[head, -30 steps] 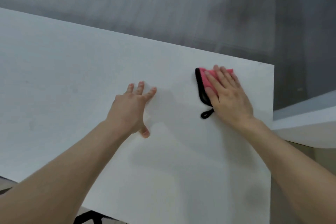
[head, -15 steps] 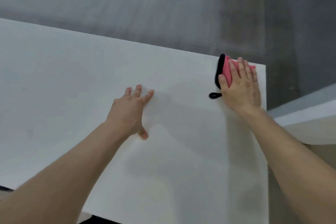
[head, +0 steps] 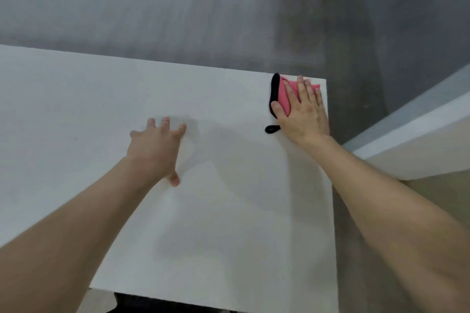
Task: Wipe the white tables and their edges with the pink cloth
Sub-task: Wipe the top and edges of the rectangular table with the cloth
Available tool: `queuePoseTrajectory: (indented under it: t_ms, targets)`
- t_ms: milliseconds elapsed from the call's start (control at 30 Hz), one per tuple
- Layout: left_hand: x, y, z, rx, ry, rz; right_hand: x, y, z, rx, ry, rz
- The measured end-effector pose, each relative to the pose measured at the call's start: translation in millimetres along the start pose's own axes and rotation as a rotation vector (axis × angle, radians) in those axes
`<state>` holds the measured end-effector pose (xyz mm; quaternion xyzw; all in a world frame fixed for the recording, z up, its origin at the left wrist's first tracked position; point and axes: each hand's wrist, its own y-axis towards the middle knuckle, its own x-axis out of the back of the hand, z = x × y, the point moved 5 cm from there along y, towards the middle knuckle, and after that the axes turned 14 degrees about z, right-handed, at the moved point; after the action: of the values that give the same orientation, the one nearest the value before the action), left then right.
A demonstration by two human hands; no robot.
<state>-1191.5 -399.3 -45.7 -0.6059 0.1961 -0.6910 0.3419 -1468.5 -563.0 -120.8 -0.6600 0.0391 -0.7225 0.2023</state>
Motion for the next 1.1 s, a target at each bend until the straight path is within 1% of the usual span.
queuePoseTrajectory:
  t_ms: [100,167,233,267,333,400,467,533,600,667,700,733,800,867,933,1000,1033,1100]
  targets:
    - [8,-12,-42,-0.086,0.051,-0.029,-25,-77,-4,-0.010,0.016,-0.023]
    - [11,-14,-72,-0.141,0.032,-0.009,-43,-138,4,0.077,0.011,-0.021]
    - [9,-10,-91,-0.166,-0.030,0.020,-52,-159,-2,0.139,-0.008,-0.002]
    - [8,-7,-95,-0.169,-0.058,0.036,-50,-145,-9,0.131,-0.010,-0.008]
    - [6,-1,-97,-0.177,-0.072,0.047,-26,-83,-23,0.029,0.017,-0.059]
    - [4,0,-96,-0.177,-0.088,0.045,2,-15,-33,-0.105,0.108,-0.026]
    - [4,1,-96,-0.166,-0.098,0.033,8,20,-37,-0.182,0.129,-0.018]
    - [5,2,-99,-0.169,-0.083,0.040,1,1,-33,-0.170,0.121,-0.058]
    - [5,0,-99,-0.167,-0.083,0.036,-20,-63,-25,-0.076,0.096,-0.115]
    - [6,-2,-99,-0.161,-0.080,0.044,-43,-123,-21,0.040,0.078,-0.098]
    - [6,-3,-99,-0.160,-0.082,0.048,-49,-136,-23,0.077,0.069,-0.074]
    - [6,-3,-99,-0.162,-0.084,0.047,-48,-132,-27,0.102,0.068,-0.062]
    - [6,-2,-100,-0.171,-0.086,0.048,-31,-89,-33,0.088,0.050,-0.072]
    - [5,0,-100,-0.166,-0.095,0.042,-5,-26,-30,0.013,0.047,-0.039]
    - [3,2,-97,-0.162,-0.097,0.035,8,17,-26,-0.060,0.039,-0.009]
    - [2,4,-95,-0.158,-0.082,0.019,4,16,-20,-0.076,0.037,-0.030]
    - [1,4,-95,-0.159,-0.071,0.012,-4,-2,-16,-0.041,0.056,-0.045]
    - [2,2,-95,-0.167,-0.056,0.002,-28,-66,-3,0.072,0.068,-0.095]
